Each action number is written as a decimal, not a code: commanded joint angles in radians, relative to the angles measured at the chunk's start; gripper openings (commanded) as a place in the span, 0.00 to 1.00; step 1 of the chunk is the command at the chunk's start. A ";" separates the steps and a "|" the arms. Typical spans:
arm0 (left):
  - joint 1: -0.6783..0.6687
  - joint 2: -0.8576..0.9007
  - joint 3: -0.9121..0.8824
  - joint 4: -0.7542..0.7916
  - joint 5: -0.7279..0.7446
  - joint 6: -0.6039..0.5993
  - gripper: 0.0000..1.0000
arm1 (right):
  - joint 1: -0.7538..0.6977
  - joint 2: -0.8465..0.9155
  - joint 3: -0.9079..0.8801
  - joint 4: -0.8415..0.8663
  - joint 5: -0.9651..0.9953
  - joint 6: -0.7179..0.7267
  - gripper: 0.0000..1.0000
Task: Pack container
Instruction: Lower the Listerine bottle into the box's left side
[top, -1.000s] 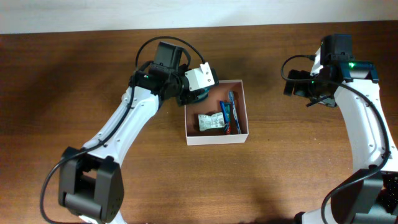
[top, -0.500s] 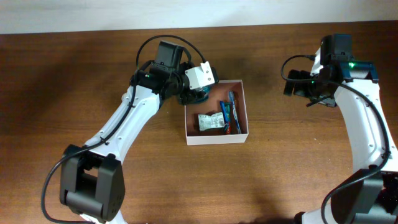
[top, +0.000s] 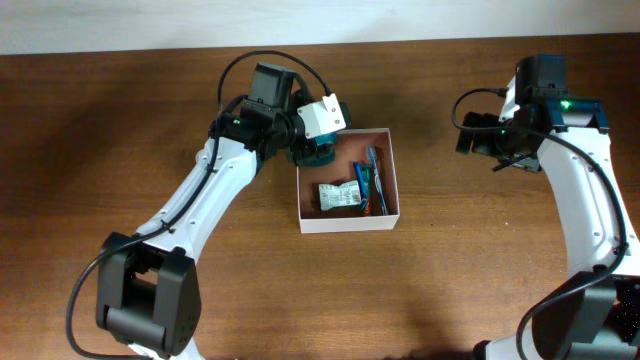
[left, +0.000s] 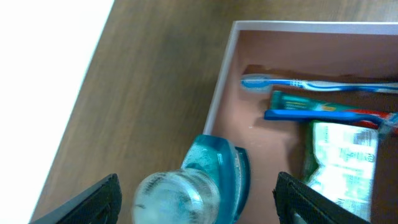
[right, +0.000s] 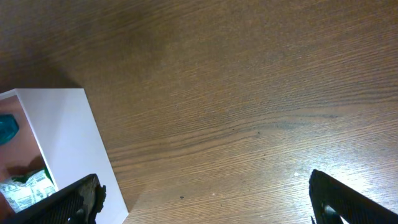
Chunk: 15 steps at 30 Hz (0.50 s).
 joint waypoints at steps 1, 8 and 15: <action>0.006 0.015 0.025 0.016 -0.053 -0.035 0.83 | -0.004 -0.005 0.008 0.000 0.008 0.005 0.98; 0.015 0.011 0.026 0.111 -0.056 -0.193 0.93 | -0.004 -0.005 0.008 0.000 0.009 0.005 0.98; 0.037 -0.055 0.067 0.154 -0.057 -0.396 0.96 | -0.004 -0.005 0.008 0.000 0.008 0.005 0.98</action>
